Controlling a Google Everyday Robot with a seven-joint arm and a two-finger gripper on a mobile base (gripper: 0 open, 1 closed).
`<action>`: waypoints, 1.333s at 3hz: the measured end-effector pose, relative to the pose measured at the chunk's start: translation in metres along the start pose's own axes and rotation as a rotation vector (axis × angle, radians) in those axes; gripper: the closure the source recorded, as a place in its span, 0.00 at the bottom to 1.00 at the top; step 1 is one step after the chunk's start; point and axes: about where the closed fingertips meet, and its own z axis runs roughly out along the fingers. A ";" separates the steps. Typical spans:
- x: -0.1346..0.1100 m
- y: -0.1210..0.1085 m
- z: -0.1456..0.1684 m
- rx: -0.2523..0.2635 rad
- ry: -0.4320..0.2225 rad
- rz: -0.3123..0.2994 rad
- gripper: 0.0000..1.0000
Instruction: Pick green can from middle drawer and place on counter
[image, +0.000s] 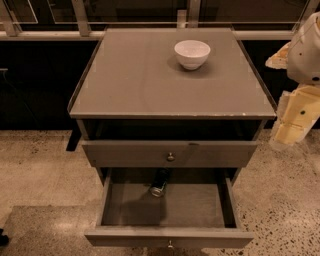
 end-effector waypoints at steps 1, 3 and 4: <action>0.000 0.000 0.000 0.000 0.000 0.000 0.00; 0.001 0.028 0.013 0.017 -0.091 0.082 0.00; 0.014 0.066 0.070 -0.045 -0.232 0.213 0.00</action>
Offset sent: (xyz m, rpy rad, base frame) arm -0.0019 0.0000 -0.0072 0.0240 -0.0069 -0.0302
